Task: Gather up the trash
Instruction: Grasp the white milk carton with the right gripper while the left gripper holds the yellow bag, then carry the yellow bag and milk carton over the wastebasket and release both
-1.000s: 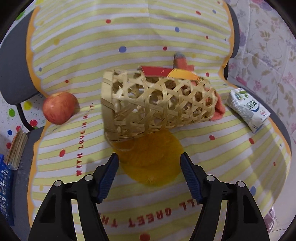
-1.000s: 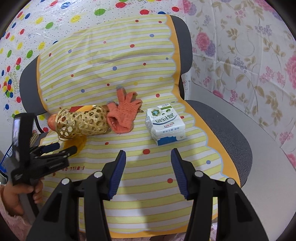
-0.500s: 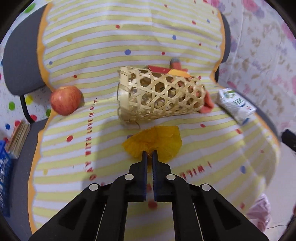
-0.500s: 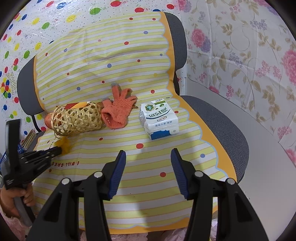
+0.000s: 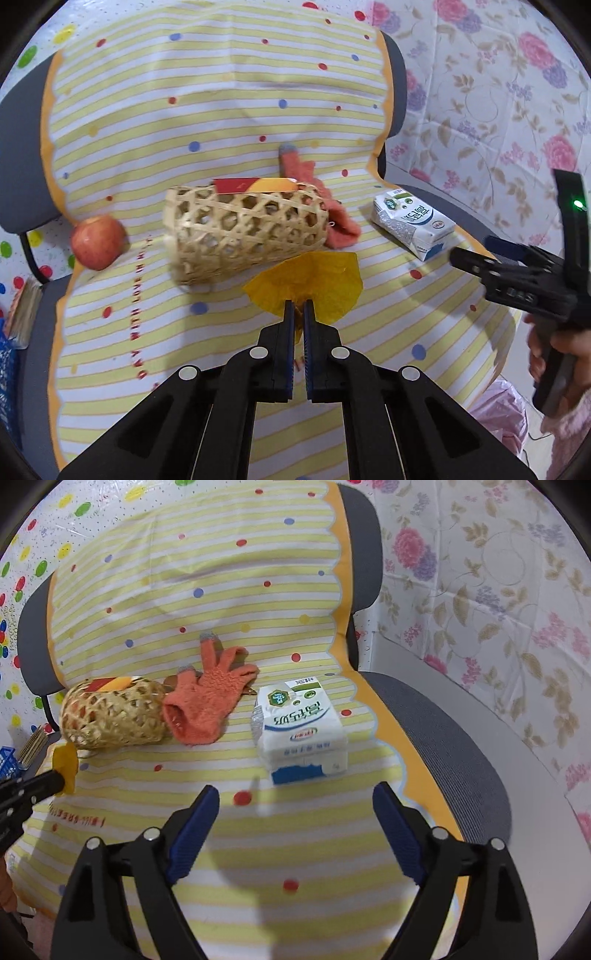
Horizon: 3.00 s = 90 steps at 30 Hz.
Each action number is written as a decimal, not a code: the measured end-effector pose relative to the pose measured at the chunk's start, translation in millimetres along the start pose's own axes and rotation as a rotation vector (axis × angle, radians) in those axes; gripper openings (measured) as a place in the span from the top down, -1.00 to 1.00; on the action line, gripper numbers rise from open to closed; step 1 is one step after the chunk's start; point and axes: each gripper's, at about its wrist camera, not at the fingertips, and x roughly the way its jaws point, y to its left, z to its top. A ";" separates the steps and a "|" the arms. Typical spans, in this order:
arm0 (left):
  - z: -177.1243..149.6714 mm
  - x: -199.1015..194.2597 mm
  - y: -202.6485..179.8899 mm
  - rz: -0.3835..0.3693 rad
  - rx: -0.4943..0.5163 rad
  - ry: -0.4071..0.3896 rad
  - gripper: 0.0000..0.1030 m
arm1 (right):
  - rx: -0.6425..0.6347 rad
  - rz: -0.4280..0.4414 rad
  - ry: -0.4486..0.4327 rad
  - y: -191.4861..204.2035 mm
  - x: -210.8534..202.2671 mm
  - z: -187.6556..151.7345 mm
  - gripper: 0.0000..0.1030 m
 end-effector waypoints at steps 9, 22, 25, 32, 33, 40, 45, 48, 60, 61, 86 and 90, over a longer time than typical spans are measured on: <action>6.6 12.5 0.3 0.014 -0.004 0.010 0.91 | -0.062 -0.011 0.041 -3.4 54.8 25.1 -0.72; -3.1 -7.8 -5.5 -0.007 0.007 0.001 0.91 | -0.052 0.022 0.029 2.7 21.6 13.2 -0.38; -10.1 -23.6 -11.3 -0.022 0.013 -0.014 0.91 | -0.016 0.041 0.012 7.1 -13.3 3.3 -0.38; -31.9 -67.5 -25.5 -0.072 0.040 -0.055 0.91 | 0.027 0.055 -0.002 24.2 -89.1 -37.2 -0.38; -35.4 -73.3 -28.1 -0.080 0.047 -0.058 0.91 | 0.033 0.051 -0.006 25.6 -96.7 -42.2 -0.38; -63.5 -99.2 -55.7 -0.147 0.113 -0.061 0.91 | 0.068 -0.005 -0.004 31.2 -142.7 -87.0 -0.38; -82.7 -109.0 -83.4 -0.214 0.157 -0.056 0.91 | 0.106 -0.055 -0.007 19.8 -172.6 -113.3 -0.38; -92.7 -112.4 -104.3 -0.261 0.191 -0.048 0.91 | 0.132 -0.104 -0.008 8.7 -194.1 -131.4 -0.38; -128.6 -114.1 -194.0 -0.426 0.370 0.008 0.91 | 0.286 -0.249 0.028 -41.3 -249.8 -208.7 -0.39; -129.5 -113.0 -198.1 -0.431 0.375 0.012 0.91 | 0.294 -0.253 0.029 -44.5 -250.9 -212.5 -0.39; -116.5 -95.7 -186.1 -0.356 0.297 0.055 -0.08 | 0.382 -0.290 -0.017 -92.1 -265.0 -219.6 -0.58; -111.1 -107.1 -162.2 -0.304 0.258 0.033 -0.08 | 0.352 -0.270 -0.046 -78.4 -272.5 -208.6 -0.58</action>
